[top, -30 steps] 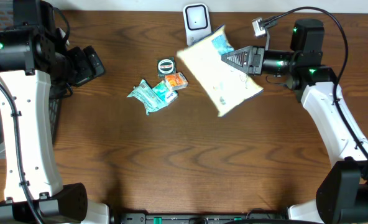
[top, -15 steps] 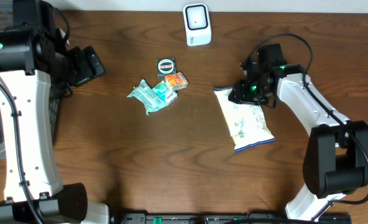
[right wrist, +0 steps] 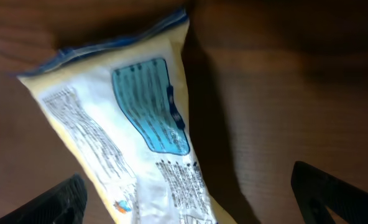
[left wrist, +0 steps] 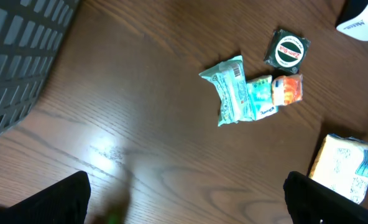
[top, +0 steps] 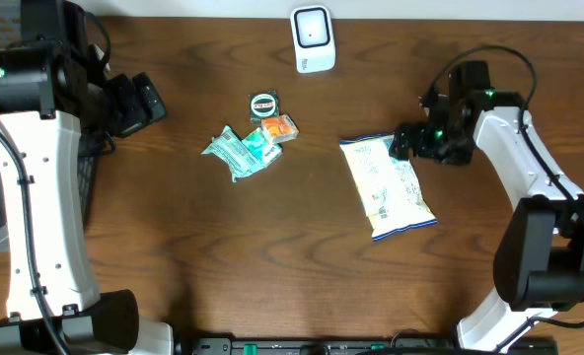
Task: Scan the item barcode
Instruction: 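Grasp the bag and raise it up to the white scanner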
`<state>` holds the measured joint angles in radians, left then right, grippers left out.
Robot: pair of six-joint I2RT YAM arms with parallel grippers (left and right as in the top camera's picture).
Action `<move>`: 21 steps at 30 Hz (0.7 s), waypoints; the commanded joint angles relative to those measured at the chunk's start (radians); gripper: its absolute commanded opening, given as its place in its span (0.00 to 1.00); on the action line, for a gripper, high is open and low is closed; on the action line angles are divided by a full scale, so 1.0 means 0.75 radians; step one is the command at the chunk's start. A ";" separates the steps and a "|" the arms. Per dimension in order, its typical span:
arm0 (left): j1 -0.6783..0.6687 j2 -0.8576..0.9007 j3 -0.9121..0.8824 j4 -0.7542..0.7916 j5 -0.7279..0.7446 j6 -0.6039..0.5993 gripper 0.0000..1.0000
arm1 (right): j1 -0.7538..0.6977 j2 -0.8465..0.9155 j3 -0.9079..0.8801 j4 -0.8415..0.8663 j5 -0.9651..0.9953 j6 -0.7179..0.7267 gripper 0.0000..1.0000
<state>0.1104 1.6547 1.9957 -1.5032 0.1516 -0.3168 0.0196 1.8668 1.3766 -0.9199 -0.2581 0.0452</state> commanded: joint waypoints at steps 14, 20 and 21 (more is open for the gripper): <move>0.003 -0.011 0.011 -0.005 -0.008 0.003 0.98 | 0.150 -0.020 -0.471 0.491 -0.262 0.159 0.73; 0.003 -0.011 0.011 -0.005 -0.008 0.003 0.98 | 0.202 -0.021 -0.459 0.550 -0.350 0.275 0.01; 0.003 -0.011 0.011 -0.005 -0.008 0.003 0.98 | 0.200 -0.021 -0.441 0.551 -0.406 0.276 0.01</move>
<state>0.1104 1.6547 1.9957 -1.5036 0.1513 -0.3168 0.1555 1.8423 1.0351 -0.5079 -0.4961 0.1951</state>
